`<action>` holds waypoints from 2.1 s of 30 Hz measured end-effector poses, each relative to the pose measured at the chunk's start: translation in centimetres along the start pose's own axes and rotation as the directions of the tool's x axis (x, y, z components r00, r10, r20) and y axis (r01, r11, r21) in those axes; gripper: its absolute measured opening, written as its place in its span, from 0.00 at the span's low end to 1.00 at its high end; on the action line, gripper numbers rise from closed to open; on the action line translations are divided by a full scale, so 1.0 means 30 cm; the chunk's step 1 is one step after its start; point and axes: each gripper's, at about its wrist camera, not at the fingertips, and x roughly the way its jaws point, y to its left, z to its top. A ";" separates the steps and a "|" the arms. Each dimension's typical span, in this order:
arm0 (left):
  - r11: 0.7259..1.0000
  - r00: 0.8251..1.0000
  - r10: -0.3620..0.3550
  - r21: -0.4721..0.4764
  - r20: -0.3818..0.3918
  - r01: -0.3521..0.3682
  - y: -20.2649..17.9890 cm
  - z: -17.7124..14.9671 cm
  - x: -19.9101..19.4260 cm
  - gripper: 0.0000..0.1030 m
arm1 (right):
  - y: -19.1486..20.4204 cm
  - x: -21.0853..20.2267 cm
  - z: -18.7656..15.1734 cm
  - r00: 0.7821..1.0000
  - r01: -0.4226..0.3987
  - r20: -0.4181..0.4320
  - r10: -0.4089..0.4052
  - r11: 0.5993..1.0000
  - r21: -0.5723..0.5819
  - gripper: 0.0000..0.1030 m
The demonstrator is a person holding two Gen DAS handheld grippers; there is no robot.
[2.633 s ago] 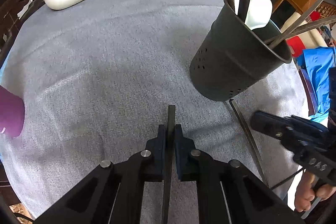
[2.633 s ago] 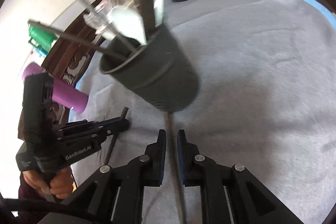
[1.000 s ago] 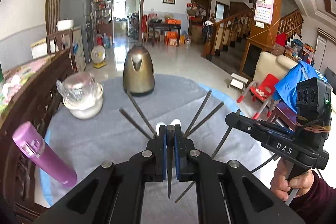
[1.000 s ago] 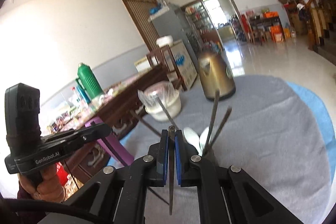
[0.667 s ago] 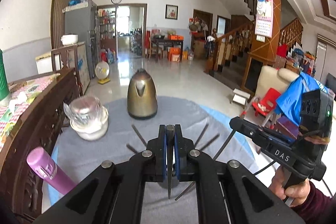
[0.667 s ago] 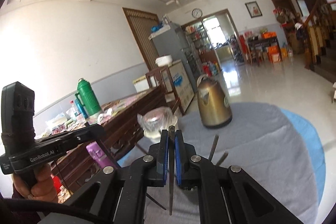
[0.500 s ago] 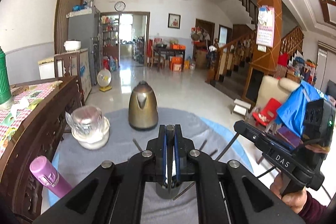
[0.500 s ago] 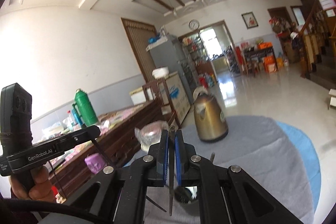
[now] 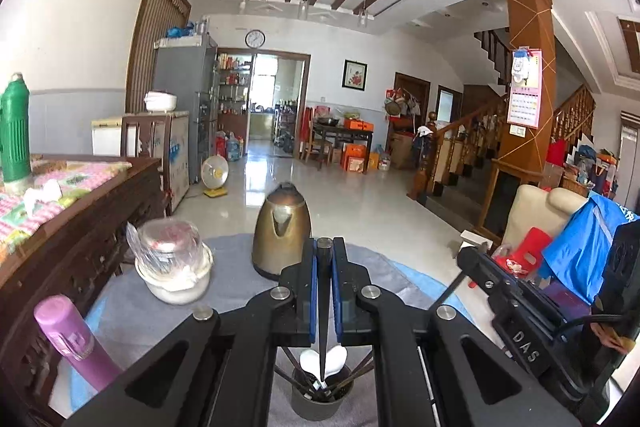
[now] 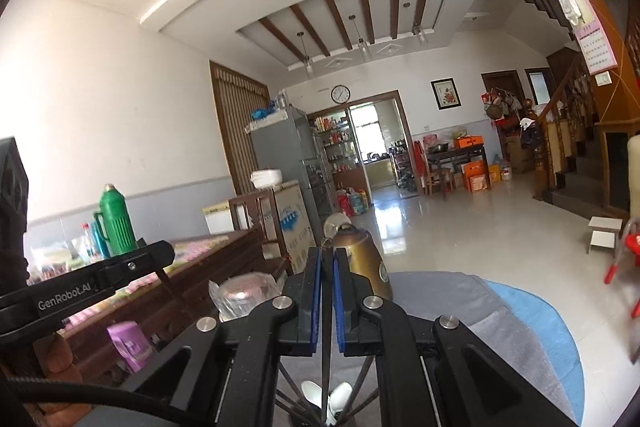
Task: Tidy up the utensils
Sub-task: 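Lift both chopsticks and lower them into the gray cup with both tools, then open both tools to release the chopsticks and pull them back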
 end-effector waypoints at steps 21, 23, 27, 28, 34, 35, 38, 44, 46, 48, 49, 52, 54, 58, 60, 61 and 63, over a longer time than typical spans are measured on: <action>1.000 0.992 0.016 -0.023 -0.127 -0.019 0.007 -0.152 0.067 0.07 | -0.009 0.054 -0.103 0.991 -0.018 -0.130 0.020 1.000 0.018 0.06; 0.999 0.990 0.020 -0.022 -0.139 -0.023 0.006 -0.162 0.070 0.07 | -0.014 0.060 -0.109 0.990 -0.016 -0.139 0.018 1.000 0.022 0.06; 0.999 0.987 0.026 -0.018 -0.158 -0.029 0.004 -0.175 0.077 0.07 | -0.021 0.062 -0.119 0.988 -0.010 -0.151 0.014 1.000 0.028 0.06; 0.999 0.986 0.028 -0.016 -0.162 -0.031 0.003 -0.178 0.078 0.07 | -0.024 0.063 -0.119 0.988 -0.009 -0.152 0.014 0.999 0.031 0.06; 0.999 0.983 0.036 -0.013 -0.178 -0.039 0.009 -0.187 0.085 0.07 | -0.030 0.061 -0.119 0.988 -0.007 -0.154 0.014 0.999 0.041 0.06; 0.999 0.983 0.037 -0.012 -0.181 -0.040 0.010 -0.188 0.086 0.07 | -0.030 0.061 -0.119 0.988 -0.007 -0.154 0.013 0.999 0.041 0.06; 0.999 0.982 0.041 -0.010 -0.184 -0.043 0.011 -0.190 0.089 0.07 | -0.025 0.061 -0.116 0.988 -0.010 -0.156 0.016 0.999 0.039 0.06; 0.999 0.979 0.042 -0.014 -0.201 -0.045 0.020 -0.199 0.100 0.07 | -0.016 0.068 -0.121 0.986 -0.019 -0.166 0.026 0.999 0.042 0.06; 0.999 0.978 0.043 -0.014 -0.204 -0.046 0.021 -0.201 0.103 0.07 | -0.014 0.070 -0.125 0.985 -0.022 -0.173 0.030 0.999 0.044 0.06; 0.999 0.977 0.042 -0.016 -0.209 -0.046 0.023 -0.205 0.104 0.07 | -0.013 0.075 -0.130 0.983 -0.023 -0.181 0.031 0.999 0.046 0.06; 0.999 0.976 0.041 -0.017 -0.213 -0.045 0.025 -0.208 0.106 0.07 | -0.012 0.078 -0.131 0.982 -0.023 -0.185 0.031 0.999 0.047 0.06; 0.999 0.972 0.046 -0.018 -0.229 -0.052 0.032 -0.217 0.114 0.07 | -0.016 0.088 -0.137 0.978 -0.025 -0.204 0.037 0.998 0.059 0.07; 0.998 0.969 0.058 -0.012 -0.239 -0.062 0.037 -0.225 0.117 0.08 | -0.023 0.092 -0.139 0.976 -0.031 -0.213 0.047 0.997 0.077 0.08; 0.994 0.965 0.109 0.026 -0.237 -0.105 0.036 -0.232 0.110 0.16 | -0.027 0.096 -0.139 0.970 -0.044 -0.232 0.065 0.995 0.094 0.09; 0.992 0.963 0.127 0.040 -0.236 -0.121 0.037 -0.234 0.104 0.41 | -0.030 0.093 -0.136 0.969 -0.047 -0.235 0.070 0.994 0.103 0.11; 0.989 0.963 0.145 0.046 -0.227 -0.138 0.037 -0.234 0.095 0.56 | -0.030 0.090 -0.135 0.969 -0.049 -0.235 0.073 0.993 0.107 0.15; 0.985 0.962 0.170 0.060 -0.213 -0.161 0.038 -0.237 0.081 0.59 | -0.037 0.078 -0.132 0.972 -0.053 -0.223 0.079 0.991 0.120 0.21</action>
